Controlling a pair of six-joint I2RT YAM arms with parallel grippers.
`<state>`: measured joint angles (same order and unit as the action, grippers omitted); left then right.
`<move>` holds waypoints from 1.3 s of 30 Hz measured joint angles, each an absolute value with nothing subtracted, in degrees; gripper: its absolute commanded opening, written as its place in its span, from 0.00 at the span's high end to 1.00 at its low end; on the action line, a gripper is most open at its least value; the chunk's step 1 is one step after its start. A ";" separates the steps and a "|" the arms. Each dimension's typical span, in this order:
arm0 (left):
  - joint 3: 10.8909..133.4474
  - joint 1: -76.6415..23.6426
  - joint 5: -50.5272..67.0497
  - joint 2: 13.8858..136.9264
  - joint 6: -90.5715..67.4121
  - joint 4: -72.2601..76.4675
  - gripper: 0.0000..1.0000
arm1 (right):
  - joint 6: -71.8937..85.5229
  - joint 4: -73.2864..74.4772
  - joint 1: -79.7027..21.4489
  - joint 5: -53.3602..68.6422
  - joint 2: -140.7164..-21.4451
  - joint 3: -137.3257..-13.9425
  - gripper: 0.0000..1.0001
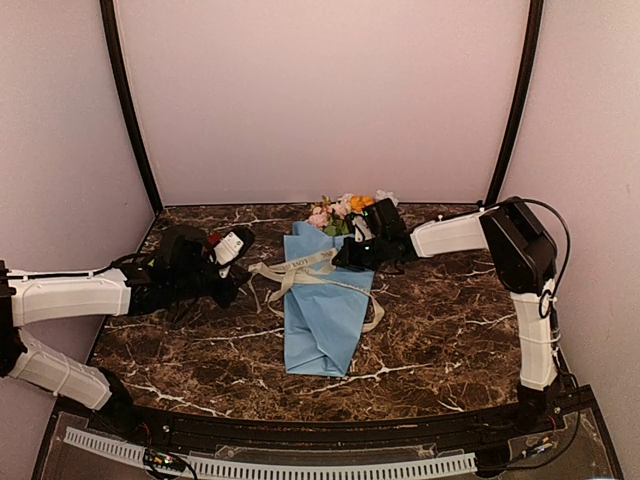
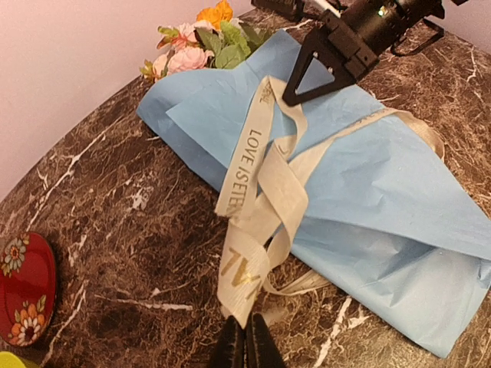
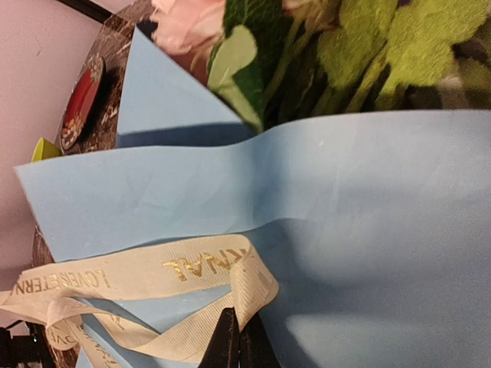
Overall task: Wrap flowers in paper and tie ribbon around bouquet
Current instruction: Cross the ribbon over the folded bouquet.
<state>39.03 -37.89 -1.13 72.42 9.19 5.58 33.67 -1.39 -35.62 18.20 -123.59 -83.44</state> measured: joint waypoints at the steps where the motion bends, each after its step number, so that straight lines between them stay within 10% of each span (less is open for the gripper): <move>1: 39.38 -37.95 -1.15 72.29 9.78 5.58 0.98 | 33.15 -0.95 -35.92 18.37 -123.81 -83.44 1.00; 9: 40.53 -38.17 -2.57 72.05 12.23 5.58 0.98 | 27.92 2.85 -37.50 20.78 -124.18 -82.21 1.00; 16: 40.51 -38.22 -10.17 71.22 10.15 2.11 0.58 | 25.47 4.12 -37.54 22.09 -124.05 -80.20 1.00; 25: 40.27 -45.58 -3.86 66.81 13.89 1.39 0.62 | 25.32 5.96 -38.24 23.14 -124.05 -81.60 1.00; 39: 65.25 -52.03 -6.28 104.95 26.24 0.75 0.50 | 25.34 7.62 -39.40 24.43 -124.05 -83.90 1.00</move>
